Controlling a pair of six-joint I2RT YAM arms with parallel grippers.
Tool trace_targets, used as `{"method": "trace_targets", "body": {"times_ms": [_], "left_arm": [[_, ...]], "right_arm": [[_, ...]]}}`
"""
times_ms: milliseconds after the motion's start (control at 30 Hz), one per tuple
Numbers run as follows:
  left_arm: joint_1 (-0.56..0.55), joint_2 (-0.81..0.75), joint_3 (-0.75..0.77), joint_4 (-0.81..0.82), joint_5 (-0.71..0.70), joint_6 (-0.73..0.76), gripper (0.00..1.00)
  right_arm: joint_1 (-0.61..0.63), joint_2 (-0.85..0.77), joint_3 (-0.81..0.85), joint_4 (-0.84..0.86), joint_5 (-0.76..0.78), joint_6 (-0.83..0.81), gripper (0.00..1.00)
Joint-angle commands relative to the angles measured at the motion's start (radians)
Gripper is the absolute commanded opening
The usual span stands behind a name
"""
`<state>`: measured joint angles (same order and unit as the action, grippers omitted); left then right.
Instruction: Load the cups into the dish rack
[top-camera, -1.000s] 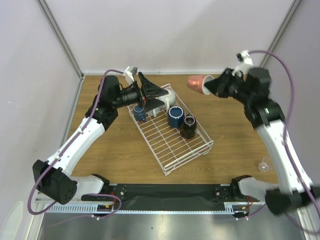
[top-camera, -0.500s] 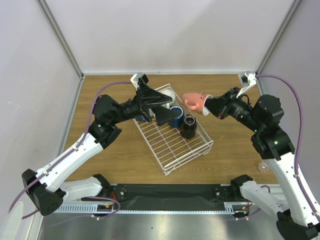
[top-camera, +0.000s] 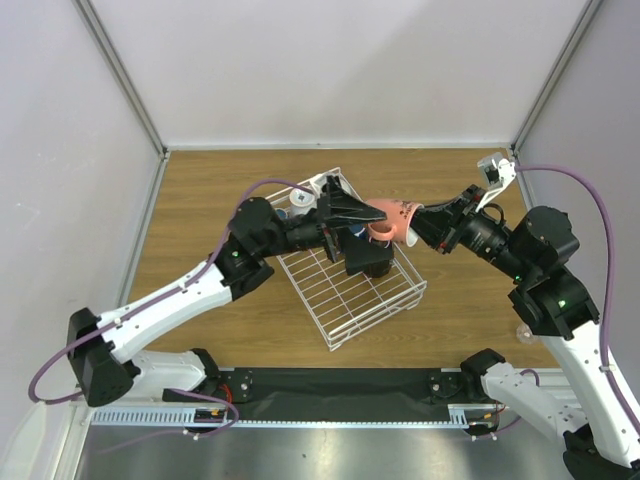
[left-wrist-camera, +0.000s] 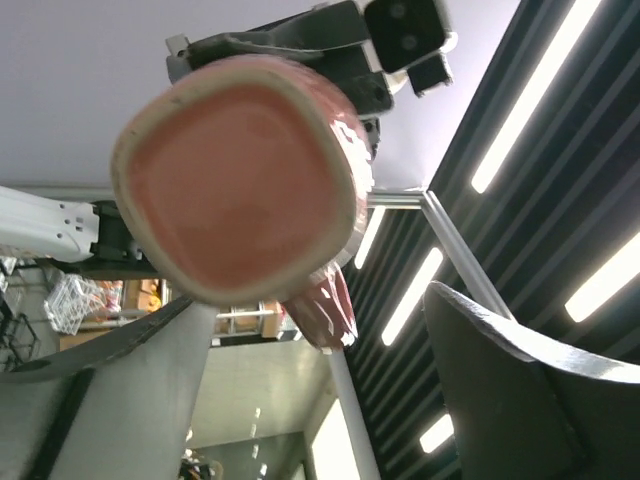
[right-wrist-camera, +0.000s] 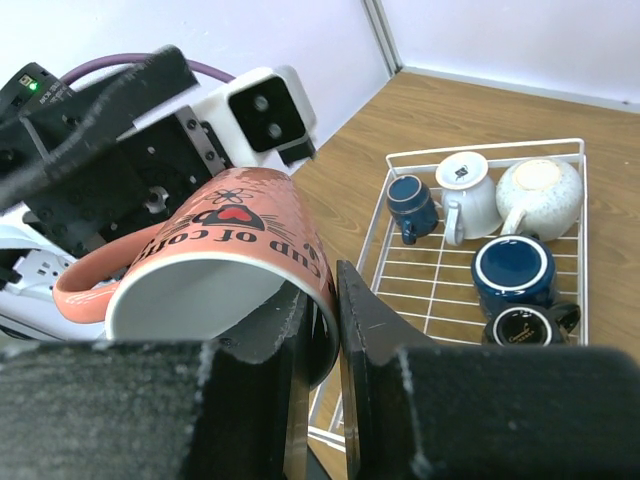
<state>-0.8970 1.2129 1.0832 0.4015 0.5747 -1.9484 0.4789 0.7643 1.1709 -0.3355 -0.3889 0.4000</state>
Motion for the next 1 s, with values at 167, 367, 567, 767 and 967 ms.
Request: {"method": "trace_targets", "body": {"times_ms": [167, 367, 567, 767, 967], "left_arm": [[-0.048, 0.051, 0.040, 0.155, -0.035, -0.093, 0.59], [-0.048, 0.057, 0.011, 0.214, -0.056, -0.109, 0.29], [-0.048, 0.079, 0.004, 0.264, -0.049, -0.110, 0.00], [-0.048, 0.068, -0.003, 0.228, -0.027, -0.064, 0.00], [-0.048, 0.054, -0.061, 0.218, -0.007, -0.126, 0.36]], "right_arm": [[0.009, -0.010, 0.029, 0.041, 0.012, -0.076, 0.00], [0.009, -0.033, 0.010, 0.018, -0.005, -0.101, 0.00], [0.009, -0.034, 0.013, 0.009, -0.034, -0.118, 0.00], [0.009, -0.026, 0.049, -0.025, -0.045, -0.150, 0.00], [0.009, -0.008, 0.120, -0.086, -0.097, -0.217, 0.00]]}}
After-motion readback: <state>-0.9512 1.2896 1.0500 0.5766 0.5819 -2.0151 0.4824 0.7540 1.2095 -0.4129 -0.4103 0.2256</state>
